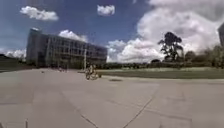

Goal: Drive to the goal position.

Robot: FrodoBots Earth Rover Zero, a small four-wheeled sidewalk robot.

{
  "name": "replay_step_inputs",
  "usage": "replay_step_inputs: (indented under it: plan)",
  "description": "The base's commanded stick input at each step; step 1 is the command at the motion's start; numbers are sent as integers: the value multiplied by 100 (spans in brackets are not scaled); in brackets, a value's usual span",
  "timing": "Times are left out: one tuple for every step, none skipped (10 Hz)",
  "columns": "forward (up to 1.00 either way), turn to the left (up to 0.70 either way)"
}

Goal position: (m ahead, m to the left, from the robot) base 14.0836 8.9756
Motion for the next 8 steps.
replay_step_inputs:
  plan:
    - [93,37]
    - [93,37]
    - [93,37]
    - [93,37]
    - [93,37]
    - [93,37]
    - [93,37]
    - [93,32]
